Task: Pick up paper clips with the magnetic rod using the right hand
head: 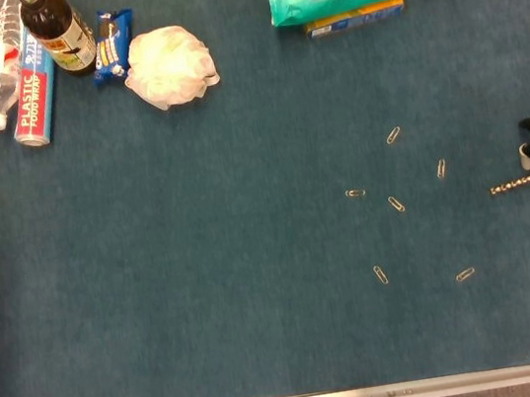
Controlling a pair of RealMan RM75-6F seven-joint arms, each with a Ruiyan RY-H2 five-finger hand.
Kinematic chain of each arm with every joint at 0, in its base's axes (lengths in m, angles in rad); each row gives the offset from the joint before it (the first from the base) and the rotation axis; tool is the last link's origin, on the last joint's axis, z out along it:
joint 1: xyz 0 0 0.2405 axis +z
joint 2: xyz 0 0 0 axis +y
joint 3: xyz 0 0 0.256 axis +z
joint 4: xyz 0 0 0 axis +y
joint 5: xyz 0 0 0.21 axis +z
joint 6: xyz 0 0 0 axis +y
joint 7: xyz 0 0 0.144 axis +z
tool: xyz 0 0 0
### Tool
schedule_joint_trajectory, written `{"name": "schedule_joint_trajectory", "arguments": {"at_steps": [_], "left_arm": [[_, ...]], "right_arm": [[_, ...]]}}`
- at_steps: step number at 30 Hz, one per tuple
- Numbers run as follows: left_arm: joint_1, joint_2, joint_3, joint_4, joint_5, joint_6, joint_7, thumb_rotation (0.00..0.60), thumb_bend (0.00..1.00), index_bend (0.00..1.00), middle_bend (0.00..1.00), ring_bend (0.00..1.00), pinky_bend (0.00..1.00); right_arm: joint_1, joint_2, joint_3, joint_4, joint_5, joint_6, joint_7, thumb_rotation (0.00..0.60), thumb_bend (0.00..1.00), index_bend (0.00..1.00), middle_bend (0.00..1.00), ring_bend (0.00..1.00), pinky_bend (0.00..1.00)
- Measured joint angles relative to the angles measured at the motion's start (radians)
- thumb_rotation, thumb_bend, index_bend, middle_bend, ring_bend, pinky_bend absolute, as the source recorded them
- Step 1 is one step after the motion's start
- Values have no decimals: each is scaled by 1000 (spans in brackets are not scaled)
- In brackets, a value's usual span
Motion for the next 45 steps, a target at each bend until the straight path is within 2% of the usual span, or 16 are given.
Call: {"name": "schedule_joint_trajectory", "arguments": {"at_steps": [16, 29, 45], "left_arm": [[1, 4, -2, -1, -4, -1, -7, 600, 262, 371, 328, 294, 538], [1, 4, -2, 1, -2, -1, -8, 600, 262, 371, 328, 294, 538], [2, 6, -1, -1, -1, 1, -10, 600, 262, 371, 328, 294, 538]], "right_arm": [[2, -14, -6, 11, -4, 0, -6, 600, 303, 487, 218, 71, 269], [2, -20, -6, 19, -3, 0, -7, 600, 361, 511, 236, 71, 269], [4, -21, -5, 19, 12, -13, -23, 600, 364, 517, 241, 71, 269]]}}
